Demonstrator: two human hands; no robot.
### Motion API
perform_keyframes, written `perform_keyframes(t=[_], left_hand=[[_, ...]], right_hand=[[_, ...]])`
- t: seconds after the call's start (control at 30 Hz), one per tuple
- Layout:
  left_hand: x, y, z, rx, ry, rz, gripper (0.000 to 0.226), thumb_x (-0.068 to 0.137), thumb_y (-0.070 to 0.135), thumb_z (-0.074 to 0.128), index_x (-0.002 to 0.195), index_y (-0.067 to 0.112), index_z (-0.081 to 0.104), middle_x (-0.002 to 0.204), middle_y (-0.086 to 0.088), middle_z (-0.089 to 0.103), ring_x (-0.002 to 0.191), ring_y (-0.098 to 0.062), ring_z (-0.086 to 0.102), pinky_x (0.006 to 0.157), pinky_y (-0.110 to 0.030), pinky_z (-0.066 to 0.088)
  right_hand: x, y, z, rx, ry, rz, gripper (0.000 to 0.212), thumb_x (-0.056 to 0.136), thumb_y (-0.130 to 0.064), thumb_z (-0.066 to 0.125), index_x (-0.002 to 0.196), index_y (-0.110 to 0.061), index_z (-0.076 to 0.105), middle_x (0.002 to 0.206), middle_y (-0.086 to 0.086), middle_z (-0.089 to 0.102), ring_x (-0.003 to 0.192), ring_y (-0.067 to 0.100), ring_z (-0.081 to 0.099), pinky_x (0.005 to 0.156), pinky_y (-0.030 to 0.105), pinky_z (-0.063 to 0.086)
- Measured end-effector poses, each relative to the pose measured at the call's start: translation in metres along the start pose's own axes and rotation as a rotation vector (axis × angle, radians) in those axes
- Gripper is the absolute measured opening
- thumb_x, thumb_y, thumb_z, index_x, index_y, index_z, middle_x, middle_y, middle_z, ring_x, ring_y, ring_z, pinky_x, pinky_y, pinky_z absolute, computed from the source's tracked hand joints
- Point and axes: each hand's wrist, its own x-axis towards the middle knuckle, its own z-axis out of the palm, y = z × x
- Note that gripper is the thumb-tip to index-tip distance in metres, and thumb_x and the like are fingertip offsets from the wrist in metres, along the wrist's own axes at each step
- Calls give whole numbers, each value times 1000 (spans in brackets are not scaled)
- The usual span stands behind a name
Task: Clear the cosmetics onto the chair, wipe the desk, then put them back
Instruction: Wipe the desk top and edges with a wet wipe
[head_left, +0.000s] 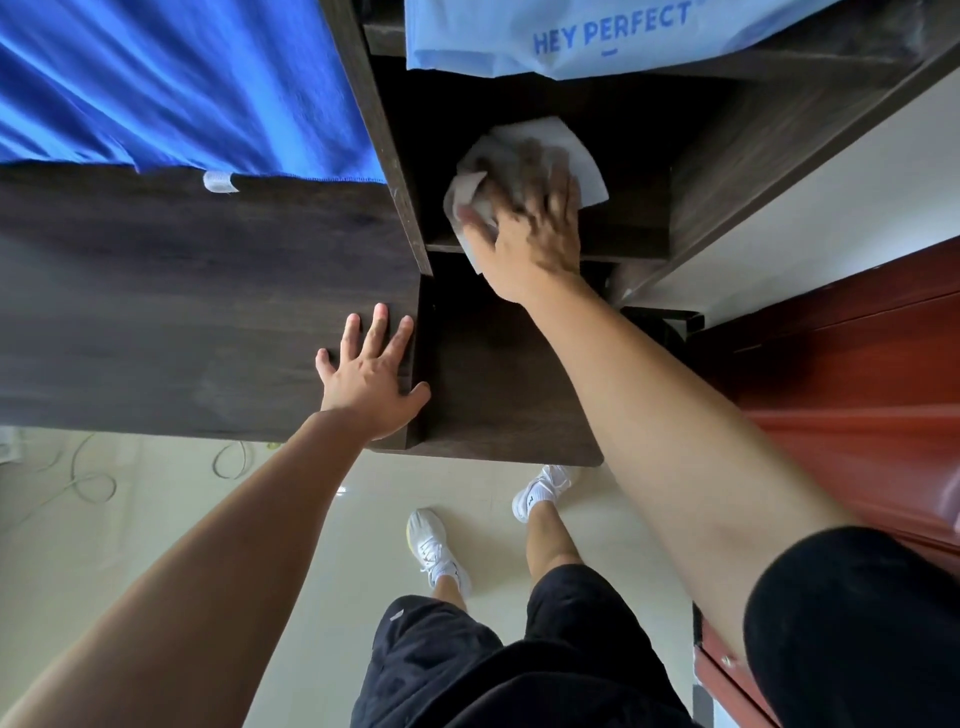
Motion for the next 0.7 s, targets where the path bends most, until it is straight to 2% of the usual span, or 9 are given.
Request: perform_keyframes(t=[0.2,0.33,0.4,0.53,0.63,0.7], left_hand=[[-2,2,-3,-7,-10,3,82,92,65,42,157,40,-3,166,6,-16,152,-28,-14,117,-65,7],[-1,2,-3,-26,-5,-8,78,93,67,37,157,40,0,166,6,-13,152,-27,-13,117,-65,8],[0,2,0,-34,6,-16,77,93,68,36,156,41,1,166,7,-13,152,-27,-13,117,-65,8],[2,3,6,-34,27,-29,76,92,69,33,155,42,1,166,9,-11,152,-26,-13,117,-66,7],[3,4,7,-34,22,-43,77,91,68,34,155,43,0,166,9,-11,152,-25,-13,117,-65,7],[3,5,7,-39,17,-49,77,92,67,35,155,43,-1,166,9,-11,152,-25,-13,116,-65,6]], right_hand=[[-31,69,0,14,27,251,66,99,-67,16,159,-40,9,167,22,-2,152,45,-4,123,52,-3],[-18,58,3,73,22,329,68,97,-70,19,158,-43,6,167,20,-6,152,46,-7,122,53,-7],[2,40,3,123,26,345,67,97,-69,25,158,-43,12,167,20,-6,150,50,-10,120,56,-8],[18,-9,6,110,75,194,65,98,-63,30,158,-36,26,165,26,1,149,54,-5,121,59,-3],[-3,-33,15,82,107,2,55,96,-56,37,146,-36,50,165,21,16,149,54,6,122,57,6],[-23,-27,21,46,88,-89,54,100,-53,33,147,-33,49,165,18,19,150,52,9,121,58,11]])
